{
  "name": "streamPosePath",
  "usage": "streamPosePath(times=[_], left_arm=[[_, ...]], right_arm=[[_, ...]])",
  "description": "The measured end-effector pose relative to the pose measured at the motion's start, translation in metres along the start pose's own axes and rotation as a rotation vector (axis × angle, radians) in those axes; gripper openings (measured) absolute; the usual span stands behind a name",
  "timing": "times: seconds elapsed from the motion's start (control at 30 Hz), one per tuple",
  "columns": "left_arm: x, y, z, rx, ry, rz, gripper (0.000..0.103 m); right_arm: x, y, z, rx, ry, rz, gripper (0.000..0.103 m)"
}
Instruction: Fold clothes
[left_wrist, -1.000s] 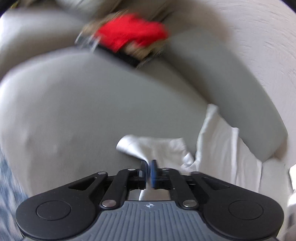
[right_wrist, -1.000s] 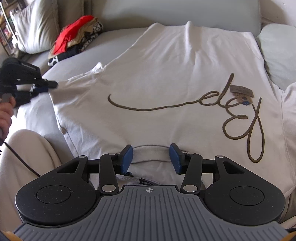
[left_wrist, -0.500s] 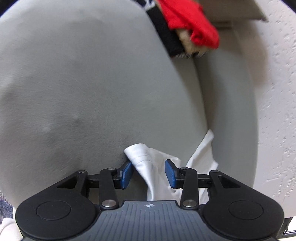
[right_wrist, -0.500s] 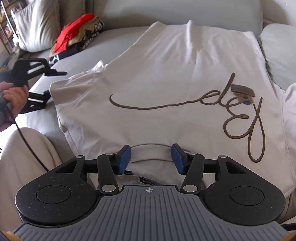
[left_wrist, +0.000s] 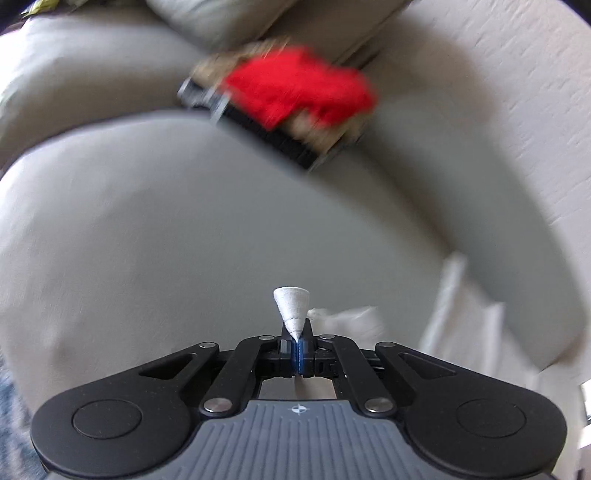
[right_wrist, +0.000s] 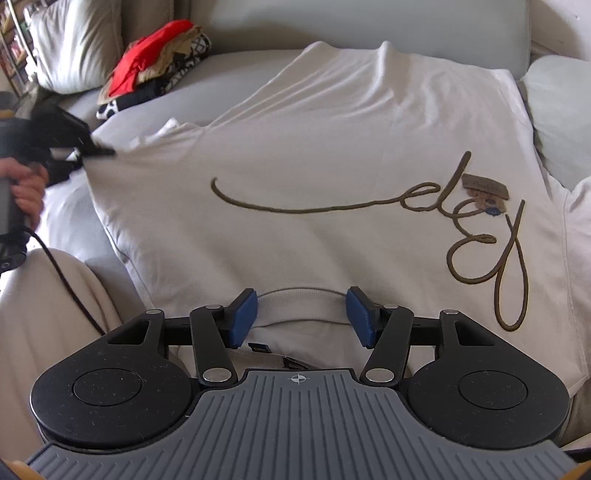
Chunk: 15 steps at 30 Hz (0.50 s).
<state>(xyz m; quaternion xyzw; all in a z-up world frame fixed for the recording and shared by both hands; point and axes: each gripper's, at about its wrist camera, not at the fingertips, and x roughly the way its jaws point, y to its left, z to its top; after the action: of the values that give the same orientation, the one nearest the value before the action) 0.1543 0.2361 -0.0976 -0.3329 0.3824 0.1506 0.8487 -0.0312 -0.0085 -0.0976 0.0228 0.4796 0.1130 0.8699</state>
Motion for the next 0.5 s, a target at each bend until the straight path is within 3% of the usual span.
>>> streamPosePath(times=[0.1, 0.27, 0.37, 0.43, 0.5], left_arm=[[-0.002, 0.005, -0.005, -0.034, 0.016, 0.013, 0.006], [-0.041, -0.008, -0.005, 0.047, -0.018, 0.105, 0.019], [-0.075, -0.024, -0.019, 0.129, 0.017, 0.045, 0.020], [-0.093, -0.039, -0.044, 0.209, 0.059, 0.014, 0.026], [-0.094, -0.039, -0.054, 0.224, 0.080, 0.016, 0.034]], right_arm=[[-0.013, -0.008, 0.002, 0.037, -0.005, 0.017, 0.060], [-0.056, -0.047, -0.005, 0.153, -0.064, 0.042, 0.060], [-0.073, -0.074, -0.016, 0.248, -0.069, 0.060, 0.060], [-0.074, -0.090, -0.029, 0.342, -0.043, 0.102, 0.060], [-0.075, -0.101, -0.041, 0.402, -0.028, 0.136, 0.059]])
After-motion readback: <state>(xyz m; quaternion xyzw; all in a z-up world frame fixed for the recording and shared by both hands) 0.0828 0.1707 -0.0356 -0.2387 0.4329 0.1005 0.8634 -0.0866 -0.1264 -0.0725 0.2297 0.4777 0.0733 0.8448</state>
